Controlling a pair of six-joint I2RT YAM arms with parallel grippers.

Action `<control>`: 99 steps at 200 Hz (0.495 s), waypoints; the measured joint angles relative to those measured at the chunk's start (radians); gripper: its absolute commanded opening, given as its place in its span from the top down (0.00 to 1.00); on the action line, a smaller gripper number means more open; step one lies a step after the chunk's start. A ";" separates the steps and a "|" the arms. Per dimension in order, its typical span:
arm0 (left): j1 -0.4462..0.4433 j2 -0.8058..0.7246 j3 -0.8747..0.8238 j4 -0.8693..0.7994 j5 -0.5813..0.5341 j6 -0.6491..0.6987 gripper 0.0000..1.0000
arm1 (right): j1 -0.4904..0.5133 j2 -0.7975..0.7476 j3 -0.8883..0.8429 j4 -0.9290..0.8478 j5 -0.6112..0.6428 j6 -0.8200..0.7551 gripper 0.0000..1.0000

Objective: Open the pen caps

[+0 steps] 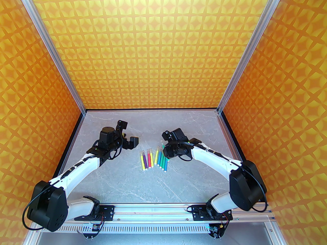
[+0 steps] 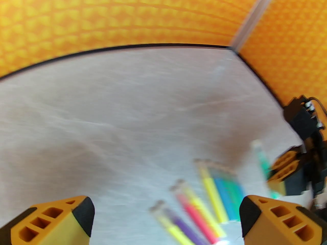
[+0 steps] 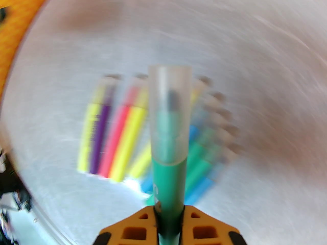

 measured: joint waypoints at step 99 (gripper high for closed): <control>-0.047 0.097 0.067 0.130 0.277 -0.183 0.24 | 0.023 -0.025 -0.019 0.189 -0.198 -0.046 1.00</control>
